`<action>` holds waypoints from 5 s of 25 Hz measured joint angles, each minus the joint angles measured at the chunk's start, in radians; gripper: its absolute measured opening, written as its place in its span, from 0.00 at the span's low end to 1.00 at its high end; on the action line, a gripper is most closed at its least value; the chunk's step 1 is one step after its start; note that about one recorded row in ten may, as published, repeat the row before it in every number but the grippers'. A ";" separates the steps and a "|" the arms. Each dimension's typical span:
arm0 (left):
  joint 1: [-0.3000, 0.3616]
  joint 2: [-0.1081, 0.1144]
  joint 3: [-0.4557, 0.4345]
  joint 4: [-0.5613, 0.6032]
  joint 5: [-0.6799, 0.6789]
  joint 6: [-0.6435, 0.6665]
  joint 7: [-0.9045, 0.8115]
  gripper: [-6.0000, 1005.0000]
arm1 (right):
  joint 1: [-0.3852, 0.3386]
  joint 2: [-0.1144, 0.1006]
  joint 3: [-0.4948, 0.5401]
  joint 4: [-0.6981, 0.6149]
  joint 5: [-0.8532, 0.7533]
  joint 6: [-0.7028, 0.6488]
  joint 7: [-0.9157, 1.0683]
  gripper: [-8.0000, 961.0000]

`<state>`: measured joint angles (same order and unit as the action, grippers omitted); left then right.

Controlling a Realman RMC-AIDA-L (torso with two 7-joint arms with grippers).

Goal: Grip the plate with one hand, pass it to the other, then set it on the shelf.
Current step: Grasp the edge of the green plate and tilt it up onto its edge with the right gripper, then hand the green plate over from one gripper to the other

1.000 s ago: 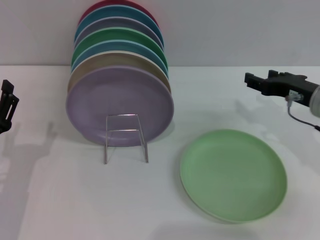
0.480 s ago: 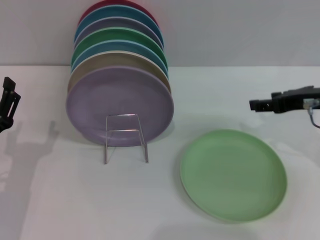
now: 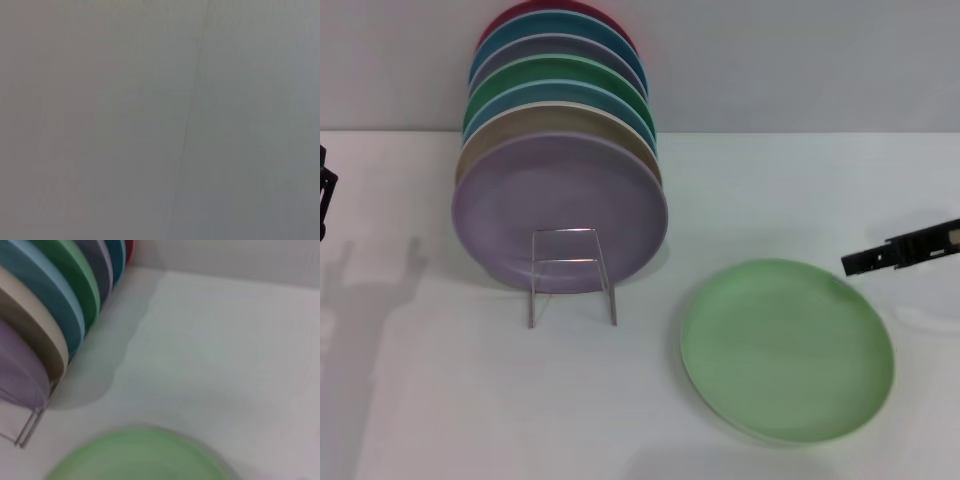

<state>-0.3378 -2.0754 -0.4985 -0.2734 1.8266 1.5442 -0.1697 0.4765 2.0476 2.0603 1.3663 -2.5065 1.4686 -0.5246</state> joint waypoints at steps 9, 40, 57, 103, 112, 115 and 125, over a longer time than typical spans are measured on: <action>0.018 0.004 0.001 0.003 0.001 0.026 -0.010 0.86 | 0.036 -0.006 0.009 -0.077 -0.042 0.017 0.073 0.68; 0.026 0.008 -0.010 0.016 -0.001 0.055 -0.011 0.86 | 0.078 -0.005 0.004 -0.251 -0.128 -0.039 0.103 0.57; 0.020 0.006 -0.011 0.016 -0.001 0.069 -0.011 0.86 | 0.094 -0.005 0.004 -0.264 -0.153 -0.042 0.096 0.24; 0.022 0.008 -0.015 0.028 -0.003 0.085 -0.011 0.86 | 0.018 0.017 -0.036 -0.006 -0.148 -0.109 0.071 0.03; 0.027 0.008 -0.015 0.028 -0.003 0.098 -0.011 0.86 | -0.062 0.029 -0.065 0.161 -0.146 -0.215 0.024 0.03; 0.028 0.008 -0.015 0.028 -0.003 0.099 -0.011 0.86 | -0.102 0.029 -0.114 0.198 -0.149 -0.297 0.011 0.03; 0.024 0.008 -0.015 0.028 -0.003 0.101 -0.011 0.86 | -0.204 0.031 -0.251 0.248 -0.153 -0.588 -0.049 0.03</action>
<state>-0.3139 -2.0677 -0.5138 -0.2455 1.8239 1.6455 -0.1808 0.2727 2.0782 1.8097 1.6144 -2.6594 0.8801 -0.5739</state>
